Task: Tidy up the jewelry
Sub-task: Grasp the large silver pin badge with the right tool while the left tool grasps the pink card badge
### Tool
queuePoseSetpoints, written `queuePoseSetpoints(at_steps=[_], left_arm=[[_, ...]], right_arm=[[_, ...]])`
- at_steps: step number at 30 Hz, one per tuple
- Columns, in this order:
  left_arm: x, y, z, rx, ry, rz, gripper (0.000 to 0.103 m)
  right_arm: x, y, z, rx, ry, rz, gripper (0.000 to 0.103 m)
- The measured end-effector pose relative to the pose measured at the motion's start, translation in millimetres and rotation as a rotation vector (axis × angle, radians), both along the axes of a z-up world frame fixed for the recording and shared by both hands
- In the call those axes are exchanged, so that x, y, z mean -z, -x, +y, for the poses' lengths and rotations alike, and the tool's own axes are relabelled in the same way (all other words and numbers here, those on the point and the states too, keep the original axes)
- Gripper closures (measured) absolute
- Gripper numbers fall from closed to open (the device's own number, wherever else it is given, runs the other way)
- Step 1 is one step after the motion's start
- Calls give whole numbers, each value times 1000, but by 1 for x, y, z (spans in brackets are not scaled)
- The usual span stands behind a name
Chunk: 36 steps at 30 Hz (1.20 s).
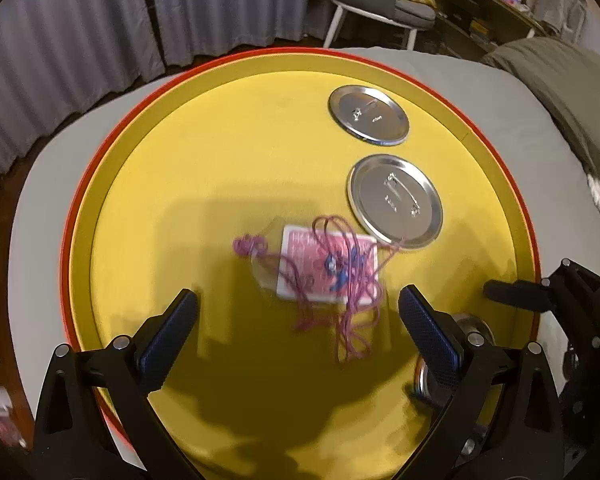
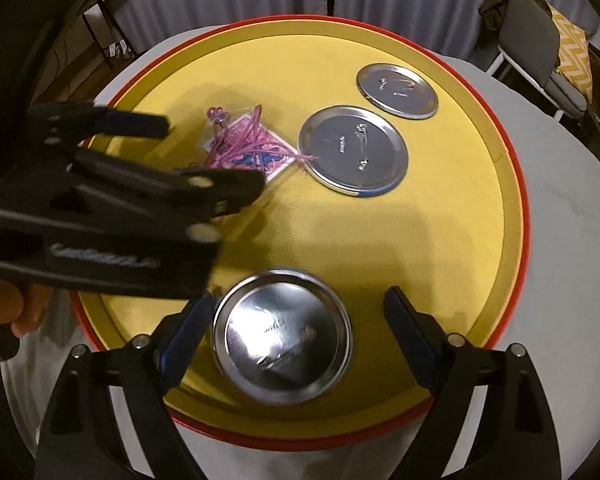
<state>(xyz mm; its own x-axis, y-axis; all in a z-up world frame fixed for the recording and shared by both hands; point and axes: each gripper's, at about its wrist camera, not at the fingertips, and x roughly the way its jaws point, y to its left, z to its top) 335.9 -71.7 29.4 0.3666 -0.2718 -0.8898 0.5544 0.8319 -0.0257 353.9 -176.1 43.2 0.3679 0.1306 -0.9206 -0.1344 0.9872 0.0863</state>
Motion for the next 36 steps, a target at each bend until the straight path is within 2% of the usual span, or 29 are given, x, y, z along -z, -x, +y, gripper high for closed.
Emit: queuePoseSetpoints(at_steps=[5, 8, 19, 21, 25, 29, 34, 36], left_arm=[[3, 0, -8, 43, -39, -33, 6], [9, 6, -18, 89, -120, -87, 5], [12, 8, -15, 120, -106, -102, 6], [11, 9, -12, 121, -106, -102, 6], [10, 12, -8, 119, -104, -104, 10], [9, 13, -5, 114, -97, -114, 17], [8, 14, -4, 119, -98, -113, 19], [7, 15, -3, 118, -95, -118, 23]], right_arm=[[0, 6, 2, -1, -12, -2, 20], [1, 10, 4, -16, 7, -5, 20], [1, 23, 8, -44, 10, -9, 20], [0, 24, 8, -50, 10, -13, 25], [-2, 27, 11, -62, 7, -21, 32], [-2, 25, 9, -58, 2, -29, 33], [-3, 25, 9, -63, 6, -31, 33], [-4, 27, 10, -64, 8, -35, 33]])
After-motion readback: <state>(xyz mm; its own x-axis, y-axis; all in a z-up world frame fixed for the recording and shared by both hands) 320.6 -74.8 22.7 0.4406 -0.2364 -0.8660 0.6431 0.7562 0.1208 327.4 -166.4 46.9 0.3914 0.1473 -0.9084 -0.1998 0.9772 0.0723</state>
